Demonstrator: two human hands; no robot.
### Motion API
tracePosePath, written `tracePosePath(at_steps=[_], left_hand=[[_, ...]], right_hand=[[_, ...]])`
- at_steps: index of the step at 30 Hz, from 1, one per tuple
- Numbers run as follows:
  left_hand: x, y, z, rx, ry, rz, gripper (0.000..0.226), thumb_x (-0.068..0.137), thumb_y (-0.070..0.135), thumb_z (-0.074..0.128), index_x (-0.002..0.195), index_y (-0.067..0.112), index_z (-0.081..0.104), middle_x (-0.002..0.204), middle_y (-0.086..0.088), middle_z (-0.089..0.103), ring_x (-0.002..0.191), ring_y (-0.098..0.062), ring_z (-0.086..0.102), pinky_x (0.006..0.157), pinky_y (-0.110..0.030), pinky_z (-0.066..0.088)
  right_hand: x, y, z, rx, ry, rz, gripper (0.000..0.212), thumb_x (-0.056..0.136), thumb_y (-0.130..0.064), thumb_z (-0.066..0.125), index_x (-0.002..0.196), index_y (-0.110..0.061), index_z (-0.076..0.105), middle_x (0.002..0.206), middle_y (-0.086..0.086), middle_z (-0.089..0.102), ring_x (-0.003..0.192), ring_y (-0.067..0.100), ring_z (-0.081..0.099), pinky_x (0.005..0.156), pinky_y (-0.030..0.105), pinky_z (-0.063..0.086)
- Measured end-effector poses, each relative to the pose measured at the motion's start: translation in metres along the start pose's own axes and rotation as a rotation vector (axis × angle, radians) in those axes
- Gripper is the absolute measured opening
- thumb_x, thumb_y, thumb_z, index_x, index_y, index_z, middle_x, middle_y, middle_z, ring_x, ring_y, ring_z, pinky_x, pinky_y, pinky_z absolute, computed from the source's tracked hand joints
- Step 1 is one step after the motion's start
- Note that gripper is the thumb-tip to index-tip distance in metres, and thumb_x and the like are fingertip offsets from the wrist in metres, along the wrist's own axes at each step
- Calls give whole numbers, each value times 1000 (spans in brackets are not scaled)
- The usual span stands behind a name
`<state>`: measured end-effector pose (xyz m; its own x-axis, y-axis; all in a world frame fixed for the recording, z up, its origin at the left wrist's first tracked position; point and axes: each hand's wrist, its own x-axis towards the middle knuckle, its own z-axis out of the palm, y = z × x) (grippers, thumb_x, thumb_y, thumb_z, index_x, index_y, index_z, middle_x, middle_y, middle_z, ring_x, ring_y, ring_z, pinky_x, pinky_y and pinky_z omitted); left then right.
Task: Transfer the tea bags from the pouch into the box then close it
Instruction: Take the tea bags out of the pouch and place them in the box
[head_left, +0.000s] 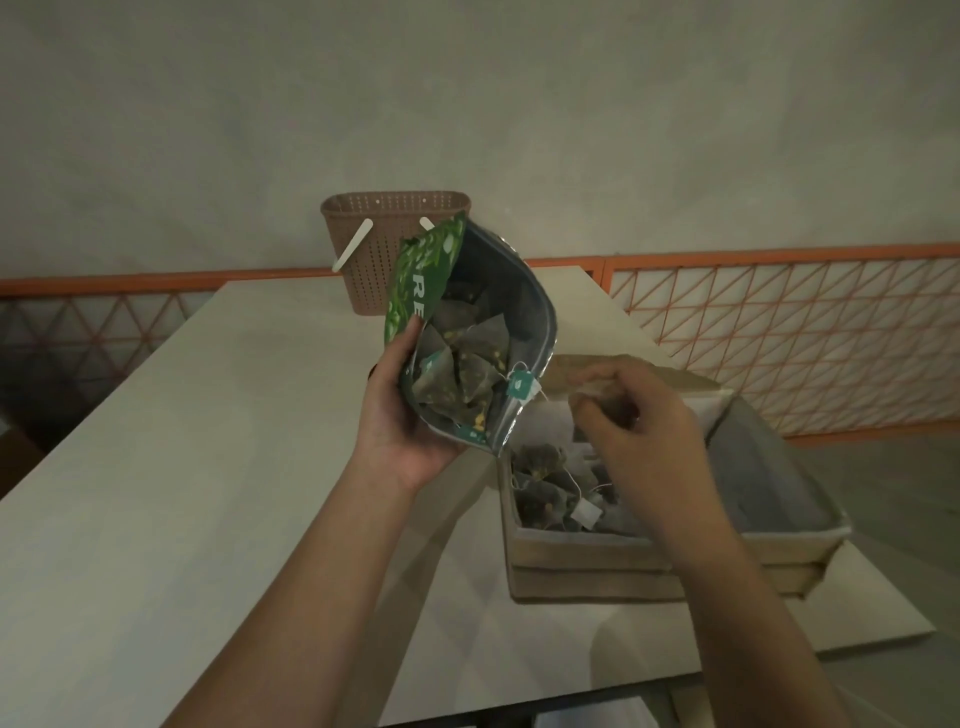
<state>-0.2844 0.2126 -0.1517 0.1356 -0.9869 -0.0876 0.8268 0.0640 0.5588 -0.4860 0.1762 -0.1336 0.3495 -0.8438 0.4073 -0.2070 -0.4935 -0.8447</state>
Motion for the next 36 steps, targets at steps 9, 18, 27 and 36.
tracePosePath(at_steps=[9, 18, 27, 36], left_hand=[[-1, -6, 4, 14, 42, 23, 58, 96, 51, 57, 142, 16, 61, 143, -13, 62, 126, -33, 62, 98, -43, 54], [-4, -5, 1, 10, 28, 18, 59, 95, 53, 56, 144, 20, 58, 146, -13, 59, 123, -33, 62, 93, -42, 58], [-4, -3, 3, -22, 24, 23, 57, 99, 51, 51, 147, 20, 56, 147, -11, 59, 119, -32, 64, 91, -42, 58], [-5, -3, 2, 4, 40, 24, 57, 100, 52, 50, 148, 22, 55, 142, -8, 63, 118, -32, 65, 93, -43, 57]], right_hand=[[-6, -15, 27, 22, 116, -51, 30, 80, -41, 74, 92, -29, 50, 87, -10, 61, 84, 6, 60, 69, 19, 49], [-5, -10, 26, 44, 64, 1, 23, 82, -12, 77, 90, -27, 62, 73, -7, 67, 69, 3, 63, 64, 16, 52], [0, -18, 0, 303, 56, -92, 19, 96, 0, 54, 101, -17, 61, 96, 2, 72, 86, 20, 68, 75, 33, 57], [2, 6, 1, -146, -138, 83, 21, 101, -32, 46, 111, -27, 64, 107, -10, 64, 93, 1, 56, 81, 27, 50]])
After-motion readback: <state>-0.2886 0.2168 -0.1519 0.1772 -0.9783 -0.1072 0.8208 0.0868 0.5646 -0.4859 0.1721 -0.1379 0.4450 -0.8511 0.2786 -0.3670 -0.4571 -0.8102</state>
